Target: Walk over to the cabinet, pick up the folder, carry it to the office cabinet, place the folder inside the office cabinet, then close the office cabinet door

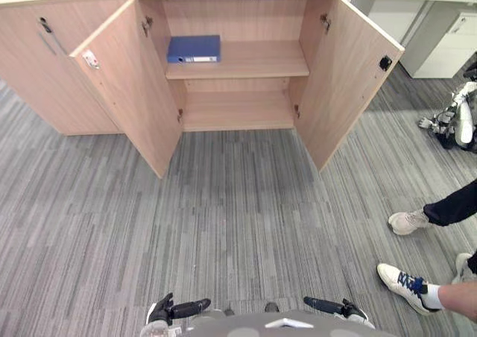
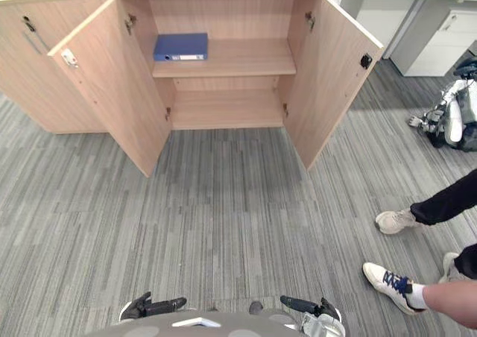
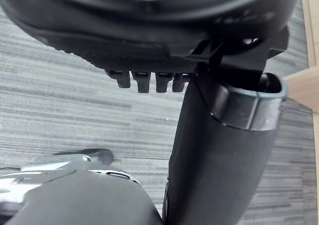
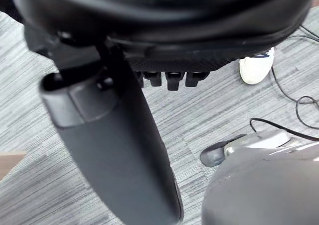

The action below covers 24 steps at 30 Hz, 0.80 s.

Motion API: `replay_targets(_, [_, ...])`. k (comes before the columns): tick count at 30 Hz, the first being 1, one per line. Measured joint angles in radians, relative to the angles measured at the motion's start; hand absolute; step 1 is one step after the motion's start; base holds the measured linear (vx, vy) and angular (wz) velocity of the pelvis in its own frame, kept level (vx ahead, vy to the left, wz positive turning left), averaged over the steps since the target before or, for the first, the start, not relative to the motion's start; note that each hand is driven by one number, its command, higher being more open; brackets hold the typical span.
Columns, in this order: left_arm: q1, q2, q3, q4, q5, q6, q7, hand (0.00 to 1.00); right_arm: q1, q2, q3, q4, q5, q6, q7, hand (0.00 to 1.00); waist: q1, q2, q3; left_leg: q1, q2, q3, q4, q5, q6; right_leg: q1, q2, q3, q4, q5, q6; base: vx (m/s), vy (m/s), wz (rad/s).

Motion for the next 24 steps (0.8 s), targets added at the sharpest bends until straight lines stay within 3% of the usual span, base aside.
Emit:
replay_targets(3, [-0.006,0.013,-0.030,0.002,0.000,0.001,0.001,1.00,0.001,0.001,0.000,-0.006,0.001,0.000,0.002,1.00,-0.001,-0.007,0.011,0.035,-0.013,0.018,0.001,-0.002,-0.002,-0.118,-0.037,-0.059,0.314,-0.067,0.052,0.09,0.061,-0.12])
replay_targets(4, [-0.009,0.017,-0.043,0.002,0.000,0.001,0.001,1.00,0.002,0.000,0.000,-0.006,0.001,-0.001,0.002,1.00,-0.002,-0.009,0.015,0.059,-0.019,0.017,-0.006,-0.002,-0.002,-0.161,-0.057,-0.087,0.427,-0.070,0.052,0.17,0.120,0.07])
replay_targets(6, [-0.018,0.022,-0.041,0.009,0.000,0.005,0.002,1.00,0.004,-0.002,-0.001,-0.008,0.034,-0.010,0.002,1.00,-0.009,-0.012,0.023,0.121,-0.028,-0.004,-0.042,-0.017,0.023,-0.239,-0.105,-0.152,0.592,-0.144,0.029,0.23,0.084,0.17])
replay_targets(10, [-0.029,0.015,-0.026,0.022,0.000,0.021,0.003,1.00,0.001,-0.001,-0.001,-0.035,0.038,-0.026,0.004,1.00,-0.032,0.001,0.038,0.172,0.012,-0.048,-0.085,-0.025,0.011,-0.329,-0.103,-0.187,0.509,-0.159,0.010,0.22,-0.070,0.33])
replay_targets(11, [-0.028,0.013,-0.026,0.022,0.000,0.021,0.003,1.00,0.001,-0.002,0.000,-0.044,0.038,-0.030,0.005,1.00,-0.039,0.007,0.043,0.181,0.031,-0.061,-0.089,-0.030,0.003,-0.344,-0.093,-0.183,0.452,-0.142,0.011,0.26,-0.179,0.49])
replay_targets(12, [-0.026,0.016,-0.025,0.022,0.000,0.021,0.001,1.00,0.001,0.001,0.004,-0.048,0.037,-0.031,0.006,1.00,-0.043,0.003,0.044,0.193,0.040,-0.078,-0.099,-0.036,-0.009,-0.345,-0.088,-0.173,0.348,-0.089,0.011,0.29,-0.231,0.52])
replay_targets(13, [-0.022,0.019,-0.018,0.024,0.001,0.021,-0.001,1.00,0.005,0.004,0.005,-0.045,0.037,-0.031,0.006,1.00,-0.044,-0.005,0.043,0.207,0.043,-0.090,-0.104,-0.049,-0.033,-0.342,-0.097,-0.171,0.316,0.008,-0.009,0.32,-0.260,0.46])
replay_targets(14, [-0.023,0.003,0.004,0.033,0.002,0.021,0.001,1.00,0.004,0.003,-0.002,-0.044,0.038,-0.031,0.010,1.00,-0.043,0.004,0.044,0.229,0.065,-0.094,-0.107,-0.060,-0.051,-0.338,-0.089,-0.186,0.352,-0.002,-0.046,0.38,-0.295,0.35])
replay_targets(15, [-0.024,-0.012,0.041,0.038,0.002,0.020,0.000,1.00,0.004,-0.001,-0.003,-0.048,0.037,-0.033,0.010,1.00,-0.043,0.020,0.039,0.230,0.084,-0.092,-0.084,-0.059,-0.054,-0.332,-0.081,-0.202,0.373,-0.044,-0.061,0.43,-0.308,0.30])
replay_targets(17, [-0.027,-0.027,0.081,0.035,0.002,0.021,-0.002,1.00,0.005,-0.005,-0.002,-0.049,0.037,-0.033,0.013,1.00,-0.043,0.029,0.042,0.170,0.110,-0.078,0.086,-0.058,-0.100,-0.285,-0.069,-0.226,0.360,-0.082,-0.087,0.47,-0.322,0.29])
replay_targets(18, [-0.027,-0.032,0.098,0.029,0.002,0.021,-0.003,1.00,0.005,-0.006,-0.001,-0.054,0.037,-0.031,0.012,1.00,-0.043,0.031,0.043,0.128,0.125,-0.077,0.188,-0.059,-0.105,-0.259,-0.064,-0.232,0.339,-0.087,-0.089,0.41,-0.285,0.30])
replay_targets(20, [-0.018,-0.051,0.174,-0.033,-0.010,0.019,-0.003,1.00,0.023,-0.012,0.038,-0.068,0.040,-0.020,-0.003,1.00,-0.039,0.037,0.049,-0.069,0.228,-0.046,0.679,-0.049,-0.122,-0.121,-0.019,-0.254,0.231,-0.089,-0.095,0.44,-0.292,0.19])
replay_targets(21, [-0.017,-0.059,0.183,-0.050,-0.020,0.015,-0.003,1.00,0.033,-0.013,0.055,-0.079,0.042,-0.021,-0.005,1.00,-0.025,0.029,0.053,-0.116,0.262,-0.015,0.779,-0.053,-0.116,-0.071,-0.008,-0.255,0.203,-0.093,-0.103,0.36,-0.220,-0.02])
replay_targets(24, [-0.033,-0.066,0.188,-0.082,-0.022,0.009,-0.002,1.00,0.030,-0.014,0.077,-0.096,0.064,-0.019,-0.007,1.00,0.002,0.024,0.055,-0.247,0.289,0.076,0.792,-0.063,-0.102,0.034,0.000,-0.241,0.120,-0.096,-0.105,0.24,-0.099,-0.16])
